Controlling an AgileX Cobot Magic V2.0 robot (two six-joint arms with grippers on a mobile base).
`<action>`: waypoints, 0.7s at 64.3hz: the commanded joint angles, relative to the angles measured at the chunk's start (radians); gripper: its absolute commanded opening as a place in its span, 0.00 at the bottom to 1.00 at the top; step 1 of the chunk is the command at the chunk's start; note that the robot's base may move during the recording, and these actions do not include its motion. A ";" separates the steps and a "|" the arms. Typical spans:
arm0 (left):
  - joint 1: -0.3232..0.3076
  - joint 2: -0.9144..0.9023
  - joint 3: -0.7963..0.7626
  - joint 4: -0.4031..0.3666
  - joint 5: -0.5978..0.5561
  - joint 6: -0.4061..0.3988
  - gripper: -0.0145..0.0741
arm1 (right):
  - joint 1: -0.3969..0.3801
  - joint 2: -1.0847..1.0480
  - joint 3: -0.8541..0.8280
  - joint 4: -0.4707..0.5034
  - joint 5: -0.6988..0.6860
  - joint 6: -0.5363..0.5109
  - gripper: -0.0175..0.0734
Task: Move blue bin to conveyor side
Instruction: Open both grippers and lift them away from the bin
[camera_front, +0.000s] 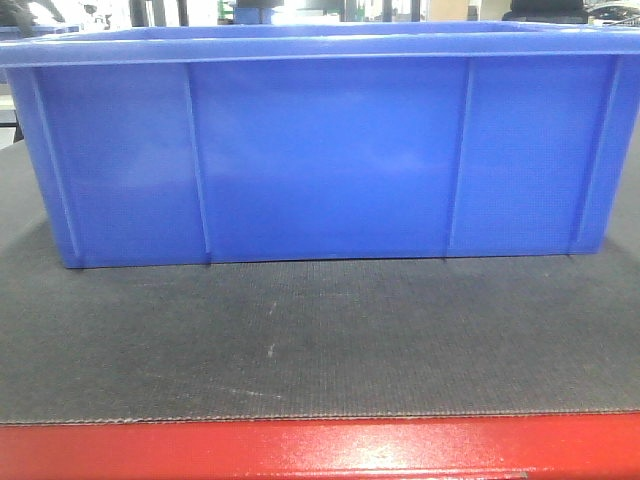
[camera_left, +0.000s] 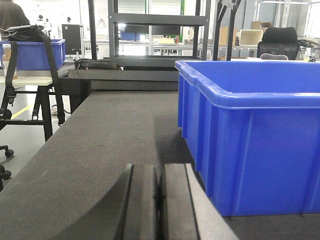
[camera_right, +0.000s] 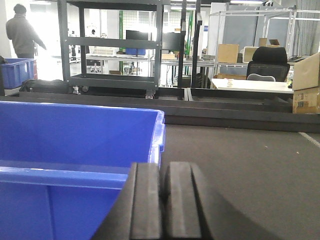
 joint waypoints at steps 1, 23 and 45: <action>0.002 -0.004 -0.002 -0.005 -0.024 0.003 0.15 | -0.008 -0.004 0.014 -0.016 -0.026 -0.007 0.14; 0.002 -0.004 -0.002 -0.005 -0.024 0.003 0.15 | -0.081 -0.089 0.251 -0.027 -0.093 0.023 0.14; 0.002 -0.004 -0.002 -0.005 -0.024 0.003 0.15 | -0.081 -0.151 0.398 -0.020 -0.223 0.023 0.14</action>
